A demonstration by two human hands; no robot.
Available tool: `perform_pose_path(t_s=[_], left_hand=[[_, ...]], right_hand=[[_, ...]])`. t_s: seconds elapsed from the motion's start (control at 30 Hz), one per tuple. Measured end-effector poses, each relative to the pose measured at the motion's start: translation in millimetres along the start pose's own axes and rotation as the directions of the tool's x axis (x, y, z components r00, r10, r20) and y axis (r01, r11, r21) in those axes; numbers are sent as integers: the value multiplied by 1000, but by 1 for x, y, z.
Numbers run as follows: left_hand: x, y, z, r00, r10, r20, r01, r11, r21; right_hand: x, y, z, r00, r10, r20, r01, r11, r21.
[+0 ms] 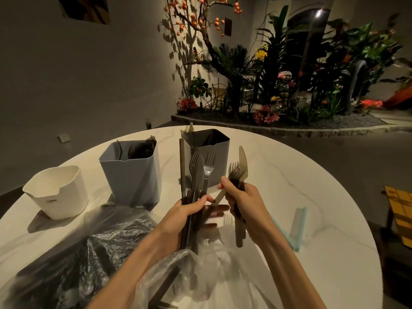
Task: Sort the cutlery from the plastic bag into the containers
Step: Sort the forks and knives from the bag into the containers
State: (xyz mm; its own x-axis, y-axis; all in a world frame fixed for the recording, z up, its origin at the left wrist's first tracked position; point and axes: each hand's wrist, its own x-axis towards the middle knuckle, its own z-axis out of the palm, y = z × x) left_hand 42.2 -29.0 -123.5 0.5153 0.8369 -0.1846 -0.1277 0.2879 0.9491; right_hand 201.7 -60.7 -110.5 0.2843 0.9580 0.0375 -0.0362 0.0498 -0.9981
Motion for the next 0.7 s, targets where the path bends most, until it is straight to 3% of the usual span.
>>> perform_pose_path(t_s=[0.13, 0.3, 0.4, 0.47, 0.57, 0.6, 0.63, 0.7], left_hand=[[-5, 0, 4, 987, -58, 147, 58, 998, 3], [-2, -6, 5, 971, -105, 214, 98, 994, 41], [-1, -6, 5, 970, -98, 224, 108, 994, -32], [0, -6, 4, 966, -102, 239, 123, 990, -75], [2, -8, 3, 959, -103, 263, 123, 991, -60], [2, -8, 3, 958, -102, 267, 118, 992, -45], [3, -9, 3, 958, -101, 269, 113, 993, -30], [2, -10, 3, 956, -111, 273, 113, 994, 9]], right_hand=[[-2, 3, 2, 999, -18, 38, 17, 1000, 15], [3, 17, 4, 975, -212, -60, 182, 929, -323], [3, 18, 5, 975, -213, -60, 185, 932, -312], [1, 12, 5, 959, -198, -201, 150, 961, -231], [1, 8, -4, 790, -392, -471, 239, 905, -352], [1, 8, -6, 750, -469, -467, 289, 867, -406], [0, 6, -6, 761, -500, -413, 324, 845, -427], [0, 7, -1, 858, -452, -242, 306, 830, -467]])
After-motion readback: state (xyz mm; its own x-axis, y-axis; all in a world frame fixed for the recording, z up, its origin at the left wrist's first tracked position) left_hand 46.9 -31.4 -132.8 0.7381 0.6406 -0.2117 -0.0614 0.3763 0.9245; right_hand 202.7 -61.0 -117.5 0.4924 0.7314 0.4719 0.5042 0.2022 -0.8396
